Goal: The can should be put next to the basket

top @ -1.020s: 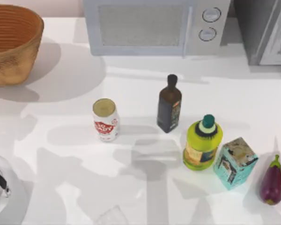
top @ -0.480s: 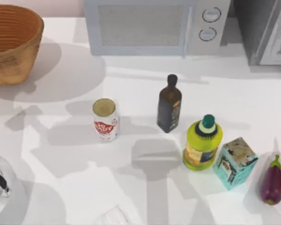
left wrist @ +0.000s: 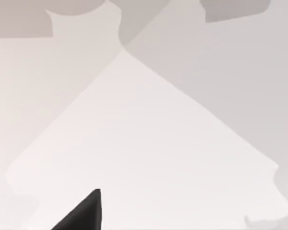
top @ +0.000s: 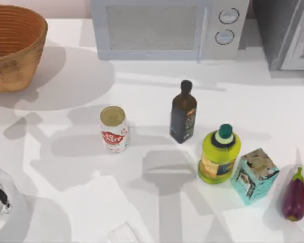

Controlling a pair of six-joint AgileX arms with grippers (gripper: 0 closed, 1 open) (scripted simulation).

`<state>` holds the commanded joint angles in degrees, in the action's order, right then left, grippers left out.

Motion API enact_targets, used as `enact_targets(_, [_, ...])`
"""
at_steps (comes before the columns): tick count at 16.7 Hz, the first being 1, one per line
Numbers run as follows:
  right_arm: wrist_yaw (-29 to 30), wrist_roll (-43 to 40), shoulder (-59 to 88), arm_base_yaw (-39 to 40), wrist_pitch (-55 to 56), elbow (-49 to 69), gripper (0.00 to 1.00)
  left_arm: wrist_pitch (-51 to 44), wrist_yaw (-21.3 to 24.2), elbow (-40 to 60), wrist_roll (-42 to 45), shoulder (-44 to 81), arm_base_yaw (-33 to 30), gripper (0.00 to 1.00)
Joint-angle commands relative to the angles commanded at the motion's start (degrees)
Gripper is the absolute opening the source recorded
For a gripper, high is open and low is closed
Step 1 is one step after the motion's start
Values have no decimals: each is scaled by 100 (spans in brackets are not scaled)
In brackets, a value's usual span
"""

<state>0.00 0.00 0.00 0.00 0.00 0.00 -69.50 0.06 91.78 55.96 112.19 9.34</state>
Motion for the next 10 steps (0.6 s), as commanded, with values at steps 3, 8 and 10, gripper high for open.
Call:
enact_targets(3, [0, 0, 0, 0, 0, 0, 100, 361, 2, -281, 2, 86, 12, 100])
enact_targets(8, [0, 0, 0, 0, 0, 0, 100, 1184, 3, -899, 26, 290, 33, 100])
enact_targets(10, [0, 0, 0, 0, 0, 0, 100, 1237, 3, -942, 25, 298, 34, 100])
